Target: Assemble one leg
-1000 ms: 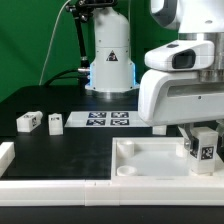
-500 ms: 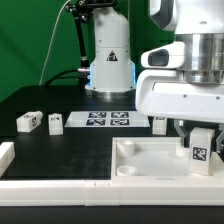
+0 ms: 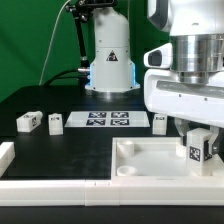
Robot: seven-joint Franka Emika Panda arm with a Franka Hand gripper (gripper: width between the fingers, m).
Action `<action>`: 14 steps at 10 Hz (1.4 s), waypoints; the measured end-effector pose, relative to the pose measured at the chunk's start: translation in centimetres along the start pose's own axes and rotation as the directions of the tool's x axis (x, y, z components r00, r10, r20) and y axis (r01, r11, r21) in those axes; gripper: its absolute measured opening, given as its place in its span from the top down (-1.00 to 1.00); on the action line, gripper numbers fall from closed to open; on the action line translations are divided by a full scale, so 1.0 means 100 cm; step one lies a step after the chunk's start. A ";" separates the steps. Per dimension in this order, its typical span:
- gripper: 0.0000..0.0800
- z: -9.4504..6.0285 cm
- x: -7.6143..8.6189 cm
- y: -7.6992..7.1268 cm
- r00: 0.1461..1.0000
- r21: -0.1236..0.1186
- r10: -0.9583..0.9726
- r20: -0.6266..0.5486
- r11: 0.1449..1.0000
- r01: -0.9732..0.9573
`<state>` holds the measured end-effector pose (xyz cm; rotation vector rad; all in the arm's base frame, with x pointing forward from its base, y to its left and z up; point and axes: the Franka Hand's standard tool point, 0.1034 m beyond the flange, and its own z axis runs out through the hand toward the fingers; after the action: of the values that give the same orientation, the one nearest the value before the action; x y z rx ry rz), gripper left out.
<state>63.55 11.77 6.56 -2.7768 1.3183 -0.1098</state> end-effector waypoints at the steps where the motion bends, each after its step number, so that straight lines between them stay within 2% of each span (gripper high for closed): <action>1: -0.17 0.000 0.000 0.000 0.999 0.000 -0.036 0.000 0.999 0.036; 2: -0.47 0.000 0.000 0.000 0.999 0.000 -0.036 0.000 0.999 0.036; 3: -0.47 -0.001 -0.001 -0.001 0.989 -0.007 -0.150 -0.002 0.989 0.150; 4: -0.59 -0.001 -0.004 -0.002 0.958 -0.015 -0.286 0.002 0.958 0.286; 5: -0.62 0.000 -0.007 -0.003 0.945 -0.013 -0.327 0.005 0.945 0.327; 7: -0.62 0.000 -0.006 -0.003 0.826 -0.017 -0.564 0.006 0.826 0.564; 10: -0.62 0.000 -0.005 -0.002 0.610 -0.022 -0.792 0.010 0.610 0.792; 14: -0.62 0.000 -0.004 -0.001 0.342 -0.031 -0.940 0.019 0.341 0.939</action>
Offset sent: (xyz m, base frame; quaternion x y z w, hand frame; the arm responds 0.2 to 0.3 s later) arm 0.0017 0.0112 0.0012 -0.0456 -0.0050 -0.3385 0.9399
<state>63.40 12.19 6.58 -3.1152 -0.5251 -0.1313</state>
